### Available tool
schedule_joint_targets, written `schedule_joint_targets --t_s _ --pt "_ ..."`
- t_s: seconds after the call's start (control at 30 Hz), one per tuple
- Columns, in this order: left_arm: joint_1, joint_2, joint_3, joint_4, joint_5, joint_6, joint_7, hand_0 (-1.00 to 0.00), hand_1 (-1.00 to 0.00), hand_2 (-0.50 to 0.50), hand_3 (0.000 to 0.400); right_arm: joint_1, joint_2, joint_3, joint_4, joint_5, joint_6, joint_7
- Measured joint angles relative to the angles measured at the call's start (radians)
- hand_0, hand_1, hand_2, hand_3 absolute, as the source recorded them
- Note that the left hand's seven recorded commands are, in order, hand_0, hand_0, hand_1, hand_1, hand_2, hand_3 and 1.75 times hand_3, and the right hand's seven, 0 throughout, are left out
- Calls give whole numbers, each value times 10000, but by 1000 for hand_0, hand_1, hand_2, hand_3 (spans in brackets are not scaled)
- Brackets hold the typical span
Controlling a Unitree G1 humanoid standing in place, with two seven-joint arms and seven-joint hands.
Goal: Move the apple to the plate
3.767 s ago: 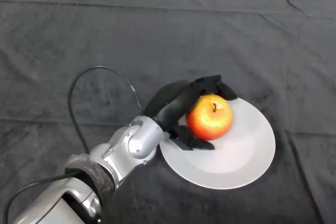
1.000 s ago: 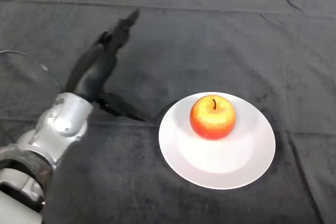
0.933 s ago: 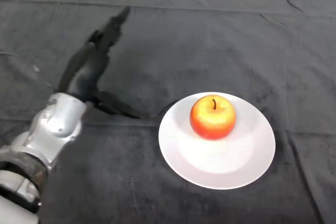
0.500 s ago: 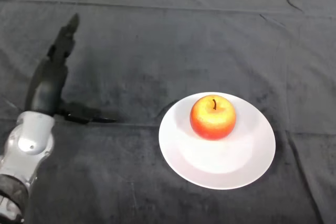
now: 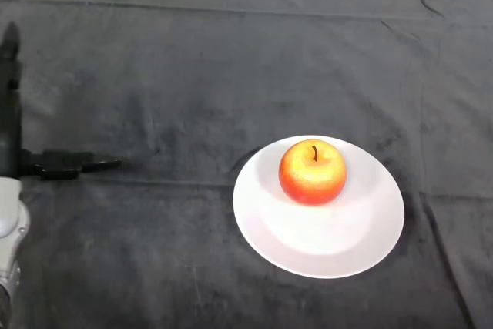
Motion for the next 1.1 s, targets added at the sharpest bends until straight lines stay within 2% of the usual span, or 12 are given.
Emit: schedule_joint_targets --t_s 0.23,0.53,1.1 --pt "115 205 897 0 -504 150 -296 0 0 0 0 1 3 2 0 0 0 0" --pt "858 318 1697 1 -1020 435 -608 0 0 0 0 12 9 8 2 -6 2 0" --pt "885 459 3025 0 -1758 980 -800 0 0 0 0 15 20 31 2 -8 2 0"
